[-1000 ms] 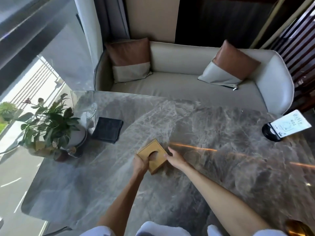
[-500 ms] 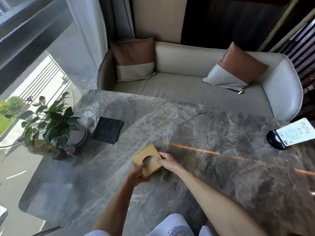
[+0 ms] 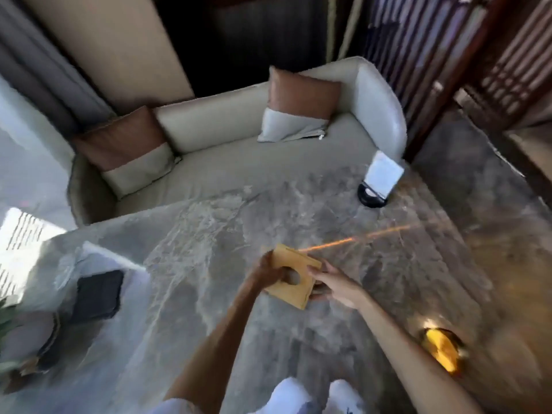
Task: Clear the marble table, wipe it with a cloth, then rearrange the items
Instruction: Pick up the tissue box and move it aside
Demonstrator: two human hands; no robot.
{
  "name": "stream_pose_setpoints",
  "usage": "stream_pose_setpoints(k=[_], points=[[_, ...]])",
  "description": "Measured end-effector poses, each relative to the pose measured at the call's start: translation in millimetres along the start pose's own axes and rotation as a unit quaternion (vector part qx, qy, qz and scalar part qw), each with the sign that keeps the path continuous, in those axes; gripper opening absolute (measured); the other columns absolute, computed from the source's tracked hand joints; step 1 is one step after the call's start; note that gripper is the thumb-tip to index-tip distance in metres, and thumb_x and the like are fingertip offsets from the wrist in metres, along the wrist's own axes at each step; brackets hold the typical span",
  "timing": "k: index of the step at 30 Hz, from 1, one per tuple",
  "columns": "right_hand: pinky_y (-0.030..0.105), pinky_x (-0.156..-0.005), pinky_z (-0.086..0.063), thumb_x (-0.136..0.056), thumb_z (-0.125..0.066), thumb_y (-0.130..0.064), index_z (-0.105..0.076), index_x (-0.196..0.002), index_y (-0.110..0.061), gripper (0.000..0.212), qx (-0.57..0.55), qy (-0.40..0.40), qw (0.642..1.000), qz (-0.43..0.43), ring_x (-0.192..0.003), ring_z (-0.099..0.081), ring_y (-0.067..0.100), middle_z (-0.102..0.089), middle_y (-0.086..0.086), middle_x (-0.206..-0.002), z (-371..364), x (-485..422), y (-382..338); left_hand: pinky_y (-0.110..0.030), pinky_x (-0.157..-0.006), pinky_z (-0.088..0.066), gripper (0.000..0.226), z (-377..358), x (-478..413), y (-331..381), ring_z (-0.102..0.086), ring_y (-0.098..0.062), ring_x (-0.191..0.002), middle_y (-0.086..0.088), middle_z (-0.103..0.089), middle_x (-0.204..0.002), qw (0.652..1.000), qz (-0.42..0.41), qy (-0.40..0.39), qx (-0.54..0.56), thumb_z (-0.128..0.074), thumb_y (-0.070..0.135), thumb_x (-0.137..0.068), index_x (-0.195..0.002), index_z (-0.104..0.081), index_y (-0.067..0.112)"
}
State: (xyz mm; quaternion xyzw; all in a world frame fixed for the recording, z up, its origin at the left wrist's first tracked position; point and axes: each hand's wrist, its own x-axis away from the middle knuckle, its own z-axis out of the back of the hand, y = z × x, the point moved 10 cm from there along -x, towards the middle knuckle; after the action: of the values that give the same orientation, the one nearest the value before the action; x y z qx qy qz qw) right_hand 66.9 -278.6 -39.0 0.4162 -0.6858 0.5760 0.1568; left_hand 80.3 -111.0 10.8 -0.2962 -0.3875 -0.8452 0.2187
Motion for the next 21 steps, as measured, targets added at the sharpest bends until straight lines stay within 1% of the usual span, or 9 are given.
stream_pose_setpoints(k=[2,4,6,9,11,15,17,19,21], points=[[0.056,-0.086,-0.056,-0.09,-0.066,-0.021,-0.046,-0.132,-0.025,0.047,-0.047,0.044,0.998,0.005,-0.098,-0.067,0.033,-0.066,0.013,-0.115,70,18,0,-0.04,-0.105,-0.041,0.09,-51,-24,52,-0.049,-0.03,-0.129,-0.014,-0.048,-0.143,0.996,-0.051,-0.023,-0.074,-0.062,0.046,-0.063,-0.144,-0.036,0.016],[0.048,-0.081,-0.059,-0.088,-0.068,-0.022,-0.045,-0.133,-0.025,0.05,-0.09,0.093,0.992,0.006,-0.091,-0.07,0.03,-0.068,0.009,-0.108,134,36,4,-0.039,-0.101,-0.044,0.078,-109,-47,90,-0.053,-0.032,-0.122,-0.015,-0.053,-0.136,0.992,-0.066,-0.051,-0.091,-0.066,0.038,-0.071,-0.141,-0.039,0.015],[0.042,-0.082,-0.059,-0.089,-0.068,-0.022,-0.046,-0.133,-0.024,0.049,-0.144,0.136,0.98,0.016,-0.092,-0.069,0.029,-0.067,0.006,-0.11,188,48,10,-0.041,-0.094,-0.049,0.074,-150,-58,125,-0.058,-0.035,-0.114,-0.016,-0.059,-0.127,0.995,-0.081,-0.033,-0.046,-0.068,0.035,-0.073,-0.138,-0.037,0.018],[0.045,-0.097,-0.052,-0.088,-0.07,-0.021,-0.047,-0.128,-0.023,0.046,-0.226,0.187,0.955,0.036,-0.101,-0.066,0.026,-0.063,0.008,-0.121,249,62,18,-0.043,-0.084,-0.055,0.066,-199,-51,157,-0.06,-0.03,-0.102,-0.01,-0.055,-0.119,0.995,-0.032,-0.037,0.091,-0.068,0.038,-0.074,-0.125,-0.029,0.024],[0.046,-0.103,-0.05,-0.083,-0.074,-0.024,-0.047,-0.129,-0.022,0.053,-0.253,0.216,0.942,0.045,-0.108,-0.064,0.024,-0.062,0.008,-0.123,279,64,22,-0.045,-0.079,-0.056,0.06,-233,-40,179,-0.058,-0.022,-0.093,-0.005,-0.051,-0.111,0.984,-0.001,-0.086,0.158,-0.064,0.033,-0.082,-0.124,-0.021,0.028],[0.048,-0.102,-0.05,-0.083,-0.074,-0.019,-0.049,-0.13,-0.017,0.053,-0.274,0.241,0.93,0.05,-0.114,-0.063,0.028,-0.061,0.013,-0.128,316,56,27,-0.043,-0.069,-0.055,0.075,-275,-46,192,-0.057,-0.023,-0.094,-0.012,-0.054,-0.119,0.955,0.091,-0.129,0.252,-0.05,0.056,-0.076,-0.137,-0.021,0.023],[0.046,-0.1,-0.051,-0.084,-0.074,-0.018,-0.049,-0.131,-0.016,0.054,-0.275,0.247,0.928,0.044,-0.115,-0.062,0.029,-0.06,0.012,-0.128,326,52,30,-0.045,-0.074,-0.056,0.069,-283,-59,189,-0.059,-0.025,-0.099,-0.014,-0.055,-0.127,0.96,0.115,-0.129,0.22,-0.048,0.054,-0.086,-0.142,-0.023,0.024],[0.044,-0.096,-0.054,-0.083,-0.075,-0.02,-0.049,-0.132,-0.016,0.056,-0.268,0.254,0.929,0.036,-0.115,-0.061,0.03,-0.059,0.012,-0.129,333,47,34,-0.047,-0.087,-0.056,0.086,-282,-72,189,-0.057,-0.026,-0.102,-0.015,-0.047,-0.139,0.982,0.089,-0.103,0.132,-0.061,0.041,-0.083,-0.149,-0.009,0.022],[0.043,-0.092,-0.056,-0.08,-0.077,-0.023,-0.049,-0.133,-0.016,0.06,-0.257,0.26,0.931,0.025,-0.115,-0.062,0.031,-0.059,0.012,-0.131,336,43,38,-0.048,-0.089,-0.055,0.089,-288,-69,190,-0.054,-0.027,-0.102,-0.016,-0.044,-0.14,0.977,0.103,-0.113,0.148,-0.056,0.052,-0.081,-0.148,-0.006,0.023]])
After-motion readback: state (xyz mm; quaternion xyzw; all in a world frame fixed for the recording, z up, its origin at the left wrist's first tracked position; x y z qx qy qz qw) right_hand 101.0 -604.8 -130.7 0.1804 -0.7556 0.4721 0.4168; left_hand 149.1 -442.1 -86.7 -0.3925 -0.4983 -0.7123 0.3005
